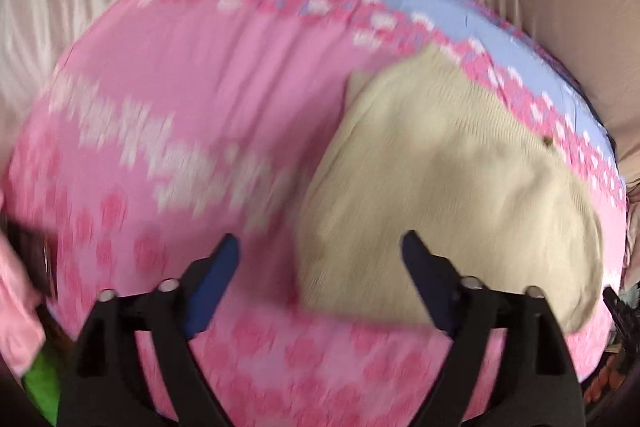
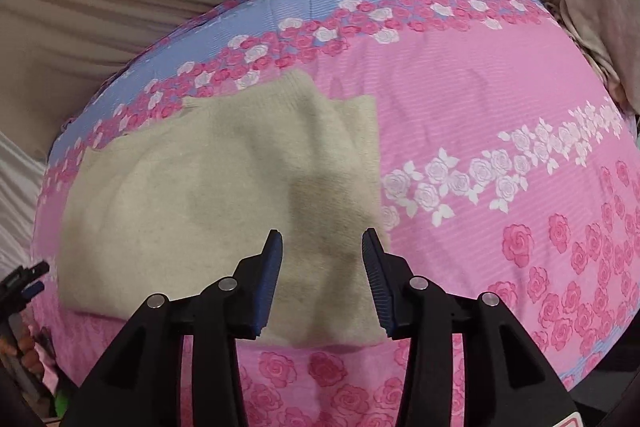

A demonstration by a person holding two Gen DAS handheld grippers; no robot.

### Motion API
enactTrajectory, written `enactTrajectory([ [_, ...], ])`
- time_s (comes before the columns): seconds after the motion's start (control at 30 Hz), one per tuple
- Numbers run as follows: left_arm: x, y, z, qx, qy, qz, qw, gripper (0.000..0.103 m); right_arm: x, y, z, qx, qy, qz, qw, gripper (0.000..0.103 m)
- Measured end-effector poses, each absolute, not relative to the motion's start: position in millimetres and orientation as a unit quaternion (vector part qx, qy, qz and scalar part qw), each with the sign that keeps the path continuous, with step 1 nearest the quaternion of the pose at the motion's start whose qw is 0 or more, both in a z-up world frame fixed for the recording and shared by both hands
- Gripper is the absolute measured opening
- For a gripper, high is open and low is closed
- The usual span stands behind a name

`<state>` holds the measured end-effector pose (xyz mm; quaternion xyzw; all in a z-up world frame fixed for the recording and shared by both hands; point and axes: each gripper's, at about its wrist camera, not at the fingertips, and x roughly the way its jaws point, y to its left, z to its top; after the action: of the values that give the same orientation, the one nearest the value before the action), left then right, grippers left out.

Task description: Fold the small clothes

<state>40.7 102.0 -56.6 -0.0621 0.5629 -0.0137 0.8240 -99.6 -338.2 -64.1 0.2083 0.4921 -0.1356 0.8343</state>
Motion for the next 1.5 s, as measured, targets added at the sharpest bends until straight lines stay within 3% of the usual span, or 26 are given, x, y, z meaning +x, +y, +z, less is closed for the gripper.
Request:
enactTrajectory([
  [0.13, 92.4, 96.3, -66.2, -0.089, 0.558, -0.032, 0.825, 0.080, -87.0, -323.0, -68.8, 0.207, 0.499, -0.122, 0.833, 0.046],
  [0.17, 106.4, 92.4, -74.0, -0.080, 0.562, -0.037, 0.822, 0.072, -86.4, -321.0, -69.5, 0.207, 0.499, -0.123, 0.832, 0.046],
  [0.23, 125.8, 85.7, -98.4, -0.065, 0.607, -0.047, 0.791, 0.009, -84.4, -318.5, -69.5, 0.209, 0.500, -0.123, 0.831, 0.046],
  [0.33, 116.2, 106.5, -89.8, -0.113, 0.599, -0.051, 0.791, 0.008, -88.2, -319.0, -63.0, 0.201, 0.496, -0.133, 0.834, 0.046],
  [0.4, 104.3, 124.6, -80.4, -0.143, 0.591, -0.046, 0.793, 0.008, -96.7, -322.4, -55.8, 0.200, 0.486, -0.138, 0.839, 0.049],
  [0.47, 99.5, 138.4, -90.3, -0.168, 0.603, -0.034, 0.779, 0.008, -102.6, -327.5, -56.7, 0.204, 0.483, -0.144, 0.839, 0.059],
  [0.63, 104.0, 116.8, -106.4, -0.097, 0.610, -0.001, 0.786, 0.010, -107.1, -344.6, -77.4, 0.228, 0.507, -0.163, 0.815, 0.059],
  [0.77, 108.9, 90.3, -96.3, -0.028, 0.603, 0.007, 0.797, 0.021, -101.7, -342.6, -81.5, 0.212, 0.507, -0.147, 0.822, 0.059],
  [0.83, 106.1, 81.4, -88.0, -0.008, 0.594, 0.005, 0.804, 0.043, -95.4, -340.2, -90.3, 0.191, 0.532, -0.161, 0.809, 0.054],
  [1.0, 88.6, 58.0, -58.8, 0.050, 0.557, -0.005, 0.829, 0.066, -92.2, -332.0, -89.0, 0.163, 0.525, -0.168, 0.818, 0.060],
  [1.5, 62.5, 31.7, -50.9, 0.083, 0.563, -0.013, 0.822, 0.081, -65.9, -361.4, -97.6, 0.230, 0.512, -0.163, 0.811, 0.071],
])
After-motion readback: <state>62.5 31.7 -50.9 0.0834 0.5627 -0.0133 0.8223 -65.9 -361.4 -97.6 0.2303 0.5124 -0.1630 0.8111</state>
